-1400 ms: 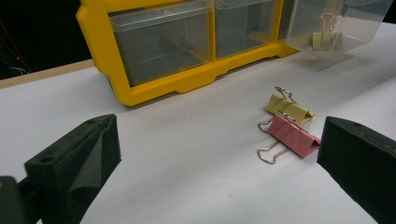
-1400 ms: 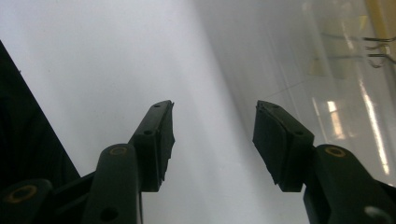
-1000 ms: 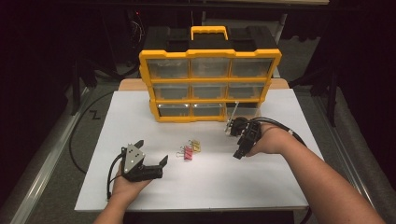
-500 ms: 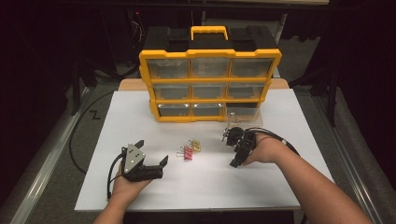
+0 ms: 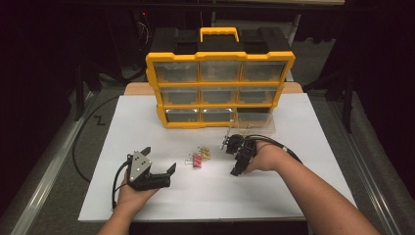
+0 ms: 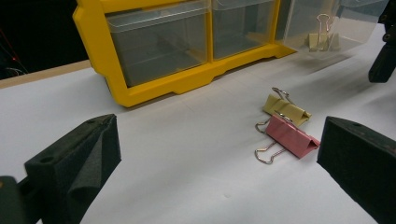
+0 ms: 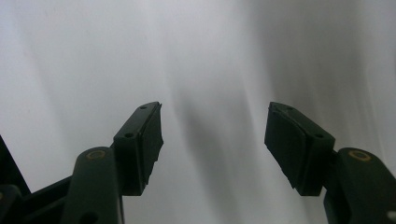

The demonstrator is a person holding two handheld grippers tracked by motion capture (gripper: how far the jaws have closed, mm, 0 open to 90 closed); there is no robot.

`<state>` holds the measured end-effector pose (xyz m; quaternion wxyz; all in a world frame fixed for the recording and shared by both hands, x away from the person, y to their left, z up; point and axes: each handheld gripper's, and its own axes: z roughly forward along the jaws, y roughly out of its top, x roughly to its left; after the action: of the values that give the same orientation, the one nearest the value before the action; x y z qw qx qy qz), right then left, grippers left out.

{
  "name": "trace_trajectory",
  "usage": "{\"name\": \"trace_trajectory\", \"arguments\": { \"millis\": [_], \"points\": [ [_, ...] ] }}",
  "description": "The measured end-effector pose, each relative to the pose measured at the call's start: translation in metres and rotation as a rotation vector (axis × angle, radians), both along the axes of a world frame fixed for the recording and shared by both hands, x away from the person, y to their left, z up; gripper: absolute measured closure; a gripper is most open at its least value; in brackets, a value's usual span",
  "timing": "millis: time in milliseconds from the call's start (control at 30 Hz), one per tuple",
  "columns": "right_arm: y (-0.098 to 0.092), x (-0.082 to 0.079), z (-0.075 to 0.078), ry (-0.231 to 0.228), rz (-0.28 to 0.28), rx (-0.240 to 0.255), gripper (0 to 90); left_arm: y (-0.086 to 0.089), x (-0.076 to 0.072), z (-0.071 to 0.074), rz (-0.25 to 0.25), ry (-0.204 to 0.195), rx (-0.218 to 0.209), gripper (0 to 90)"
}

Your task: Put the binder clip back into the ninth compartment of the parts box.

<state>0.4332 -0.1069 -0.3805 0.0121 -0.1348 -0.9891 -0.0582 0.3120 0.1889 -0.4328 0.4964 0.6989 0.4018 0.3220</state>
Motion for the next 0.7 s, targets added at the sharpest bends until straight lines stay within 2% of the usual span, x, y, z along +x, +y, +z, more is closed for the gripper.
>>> {"name": "trace_trajectory", "arguments": {
  "millis": [700],
  "points": [
    [0.053, 0.018, 0.013, -0.039, 0.052, 0.053, 43.0, 0.001, 0.000, 0.000, -0.006, 0.002, -0.009, 0.3]
  ]
}}
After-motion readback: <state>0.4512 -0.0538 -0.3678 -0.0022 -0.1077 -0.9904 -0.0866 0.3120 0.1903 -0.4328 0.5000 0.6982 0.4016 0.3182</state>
